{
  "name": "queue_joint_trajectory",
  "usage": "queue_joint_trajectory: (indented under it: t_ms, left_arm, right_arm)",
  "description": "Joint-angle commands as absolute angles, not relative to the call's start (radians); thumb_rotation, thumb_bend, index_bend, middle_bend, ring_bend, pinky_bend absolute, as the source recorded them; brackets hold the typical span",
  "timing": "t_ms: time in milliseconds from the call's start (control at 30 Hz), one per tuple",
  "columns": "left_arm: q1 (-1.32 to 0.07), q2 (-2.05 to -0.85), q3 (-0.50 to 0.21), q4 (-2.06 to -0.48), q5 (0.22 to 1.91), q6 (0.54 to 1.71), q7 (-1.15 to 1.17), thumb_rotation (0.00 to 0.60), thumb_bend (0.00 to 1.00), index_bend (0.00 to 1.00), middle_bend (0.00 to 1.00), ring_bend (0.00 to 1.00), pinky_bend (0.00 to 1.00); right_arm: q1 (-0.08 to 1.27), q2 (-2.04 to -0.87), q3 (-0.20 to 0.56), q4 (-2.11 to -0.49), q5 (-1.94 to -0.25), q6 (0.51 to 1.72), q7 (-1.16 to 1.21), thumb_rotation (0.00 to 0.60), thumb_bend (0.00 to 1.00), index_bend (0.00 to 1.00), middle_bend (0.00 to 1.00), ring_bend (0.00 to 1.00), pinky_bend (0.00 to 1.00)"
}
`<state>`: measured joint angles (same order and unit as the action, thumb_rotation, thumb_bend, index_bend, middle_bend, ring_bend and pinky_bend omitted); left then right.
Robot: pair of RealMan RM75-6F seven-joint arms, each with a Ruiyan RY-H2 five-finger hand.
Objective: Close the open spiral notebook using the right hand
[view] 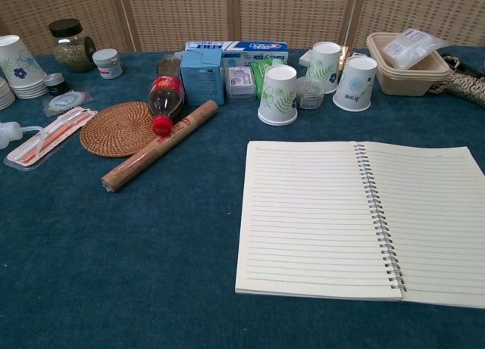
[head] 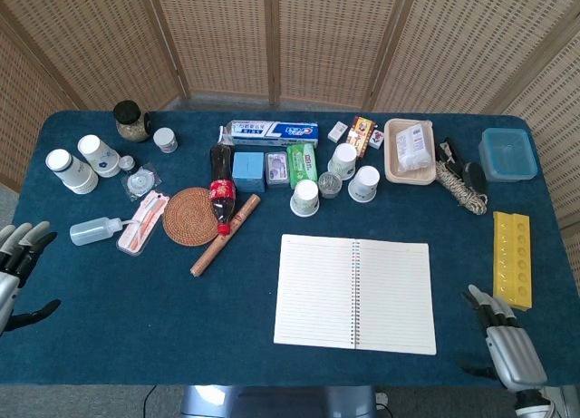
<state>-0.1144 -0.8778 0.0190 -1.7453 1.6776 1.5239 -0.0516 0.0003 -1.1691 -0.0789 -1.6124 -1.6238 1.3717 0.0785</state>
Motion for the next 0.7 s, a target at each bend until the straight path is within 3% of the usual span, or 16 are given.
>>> queue_joint_trajectory:
  t_ms: [33,100,267,700]
  left_arm:
    - [-0.117,-0.883,0.018,-1.745,1.673,1.517,-0.049,0.600,0.00,0.00,0.00,0.00,0.00]
    - [-0.118,-0.885,0.019,-1.746,1.673,1.513,-0.046,0.600,0.00,0.00,0.00,0.00,0.00]
    - [-0.118,-0.888,0.018,-1.764,1.670,1.509,-0.024,0.600,0.00,0.00,0.00,0.00,0.00]
    - [-0.131,-0.879,0.009,-1.811,1.662,1.486,0.017,0.600,0.00,0.00,0.00,0.00,0.00]
  right_arm:
    - [0.062,-1.156,-0.092,-1.621,-1.640,1.280,0.163,0.600,0.06,0.00,0.00,0.00,0.00]
    - [0.095,-1.143,-0.094,-1.630,-1.652,1.241,0.219,0.584,0.07,0.00,0.00,0.00,0.00]
    - [0.210,-1.114,-0.095,-1.644,-1.691,1.118,0.353,0.439,0.06,0.00,0.00,0.00,0.00]
    - [0.364,-1.142,-0.098,-1.659,-1.710,0.959,0.463,0.421,0.06,0.03,0.03,0.00,0.00]
